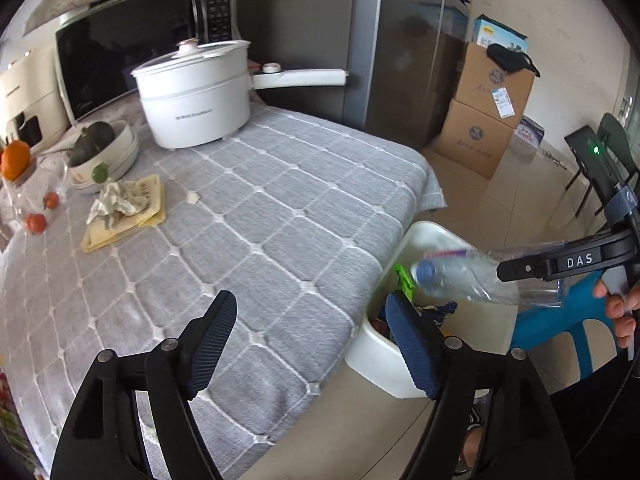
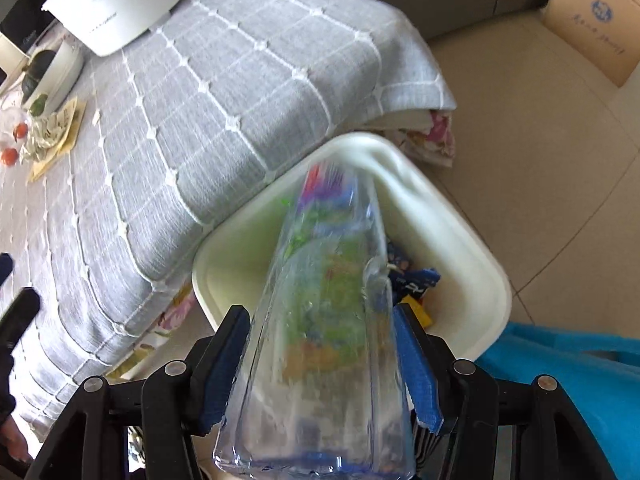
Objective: Collect trash
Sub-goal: 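Carry the bag and bottle to the white bin and release both, then grasp the crumpled tissue on the yellow wrapper with the left gripper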
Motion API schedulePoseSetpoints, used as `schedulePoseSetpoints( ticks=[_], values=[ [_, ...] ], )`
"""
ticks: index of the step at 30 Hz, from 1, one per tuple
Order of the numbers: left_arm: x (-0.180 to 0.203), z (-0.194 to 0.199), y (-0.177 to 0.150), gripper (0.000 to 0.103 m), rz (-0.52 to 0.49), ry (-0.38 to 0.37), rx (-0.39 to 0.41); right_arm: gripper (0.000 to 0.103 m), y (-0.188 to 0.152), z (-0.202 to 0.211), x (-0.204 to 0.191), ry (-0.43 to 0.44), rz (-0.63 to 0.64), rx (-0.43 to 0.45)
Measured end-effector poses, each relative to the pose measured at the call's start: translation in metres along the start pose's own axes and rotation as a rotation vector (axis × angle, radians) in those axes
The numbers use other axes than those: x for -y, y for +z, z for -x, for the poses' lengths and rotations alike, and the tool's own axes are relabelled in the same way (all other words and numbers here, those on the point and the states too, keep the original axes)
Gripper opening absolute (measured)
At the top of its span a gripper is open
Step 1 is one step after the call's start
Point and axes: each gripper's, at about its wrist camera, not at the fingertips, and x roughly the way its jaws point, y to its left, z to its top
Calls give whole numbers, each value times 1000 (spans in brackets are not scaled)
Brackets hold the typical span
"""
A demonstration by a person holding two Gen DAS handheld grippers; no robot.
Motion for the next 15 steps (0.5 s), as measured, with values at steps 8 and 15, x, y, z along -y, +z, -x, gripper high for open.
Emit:
schedulePoseSetpoints(
  ticks=[8, 15],
  values=[
    [-35, 6, -4, 86, 83, 44, -7, 77, 8, -6, -14, 6, 34, 13],
    [-63, 15, -8, 87, 142, 77, 1, 78, 12, -4, -33, 4, 85, 57]
  ],
)
